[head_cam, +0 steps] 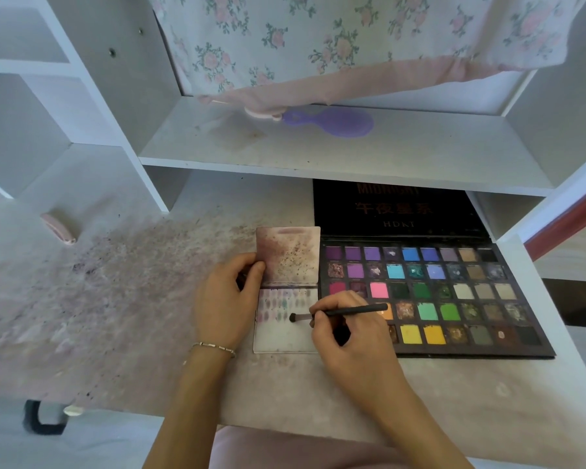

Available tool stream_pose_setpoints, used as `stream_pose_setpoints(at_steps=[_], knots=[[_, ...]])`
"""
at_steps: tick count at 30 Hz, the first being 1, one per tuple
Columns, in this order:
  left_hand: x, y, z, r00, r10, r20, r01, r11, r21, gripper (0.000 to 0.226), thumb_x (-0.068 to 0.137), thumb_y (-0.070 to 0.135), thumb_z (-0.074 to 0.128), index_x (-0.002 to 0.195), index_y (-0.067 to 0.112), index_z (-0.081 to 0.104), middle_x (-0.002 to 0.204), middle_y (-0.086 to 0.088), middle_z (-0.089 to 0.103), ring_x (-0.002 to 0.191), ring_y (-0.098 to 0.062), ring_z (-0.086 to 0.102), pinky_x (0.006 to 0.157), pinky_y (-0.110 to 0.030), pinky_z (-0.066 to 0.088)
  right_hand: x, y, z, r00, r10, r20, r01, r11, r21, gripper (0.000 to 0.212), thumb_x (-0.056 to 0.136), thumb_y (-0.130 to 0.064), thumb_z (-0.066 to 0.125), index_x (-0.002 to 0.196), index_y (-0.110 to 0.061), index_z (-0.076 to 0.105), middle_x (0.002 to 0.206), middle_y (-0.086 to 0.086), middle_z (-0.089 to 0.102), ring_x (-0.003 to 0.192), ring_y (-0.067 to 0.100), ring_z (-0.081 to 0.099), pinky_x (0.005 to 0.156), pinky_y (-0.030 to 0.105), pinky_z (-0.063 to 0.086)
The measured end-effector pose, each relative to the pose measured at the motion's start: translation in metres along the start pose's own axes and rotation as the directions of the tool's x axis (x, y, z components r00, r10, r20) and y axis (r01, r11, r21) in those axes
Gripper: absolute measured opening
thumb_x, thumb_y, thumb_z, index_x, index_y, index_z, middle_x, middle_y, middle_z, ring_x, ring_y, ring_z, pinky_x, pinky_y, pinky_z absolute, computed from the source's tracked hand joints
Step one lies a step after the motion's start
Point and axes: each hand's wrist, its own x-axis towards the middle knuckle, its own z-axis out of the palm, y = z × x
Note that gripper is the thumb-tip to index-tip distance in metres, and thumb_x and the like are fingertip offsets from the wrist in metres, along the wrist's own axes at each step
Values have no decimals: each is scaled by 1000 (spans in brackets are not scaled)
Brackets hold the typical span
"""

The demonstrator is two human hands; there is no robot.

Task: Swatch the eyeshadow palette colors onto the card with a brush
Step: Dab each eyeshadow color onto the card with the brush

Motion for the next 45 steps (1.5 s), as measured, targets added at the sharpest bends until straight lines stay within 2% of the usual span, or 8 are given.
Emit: stream_pose_setpoints(at_steps=[4,10,16,22,25,33,38,45], knots=[[0,-1,0,1000,2,2,-2,1000,-7,15,88,19,54,94,20,68,83,3,68,76,-16,59,67,-32,47,1,0,1,1000,-5,-13,5,1000,-19,9,83,-21,51,88,-20,59,82,-14,53,80,5,54,69,24,49],[-1,0,0,1000,8,-6,-8,1000,0,15,88,19,54,93,21,68,75,16,60,67,2,53,58,-13,36,1,-1,0,1000,-5,-1,5,1000,-31,14,80,-26,47,85,-20,58,81,-12,53,79,5,53,67,22,47],[0,-2,1,1000,7,-9,-7,1000,-1,15,87,20,54,92,20,68,76,8,64,71,-12,57,60,-21,41,1,0,1,1000,-10,-2,10,999,-32,10,82,-23,49,87,-21,58,81,-13,53,81,3,52,68,18,46],[0,-1,0,1000,14,-6,-14,1000,-2,14,88,19,54,91,20,68,75,10,63,70,-10,58,61,-25,44,1,0,1,1000,-9,-8,9,999,-38,14,80,-26,46,86,-21,57,80,-15,52,81,2,52,67,15,44],[0,-1,1,1000,13,-6,-13,1000,-7,14,88,19,54,91,20,68,77,7,65,72,-14,58,64,-30,46,1,0,1,1000,-7,-3,7,999,-35,14,80,-27,46,85,-21,57,80,-15,52,80,3,52,66,17,45],[0,-1,0,1000,3,-8,-4,1000,-7,16,88,21,54,94,21,68,79,7,65,74,-14,59,65,-30,46,0,0,0,1000,-10,2,10,999,-38,12,80,-27,46,86,-23,56,81,-14,52,80,4,53,67,20,46],[-1,-1,0,1000,-2,-10,2,1000,-4,15,88,21,54,93,21,68,77,8,64,75,-15,59,65,-31,46,1,1,1,1000,-16,4,16,998,-55,7,86,-16,54,90,-21,58,83,-14,51,81,3,52,69,17,45],[-1,0,0,1000,-3,-11,3,1000,7,16,88,22,54,95,21,68,79,6,66,76,-17,59,67,-33,47,1,1,2,999,-23,-33,22,999,-27,14,81,-26,46,88,-24,58,81,-24,48,83,1,52,68,13,43]])
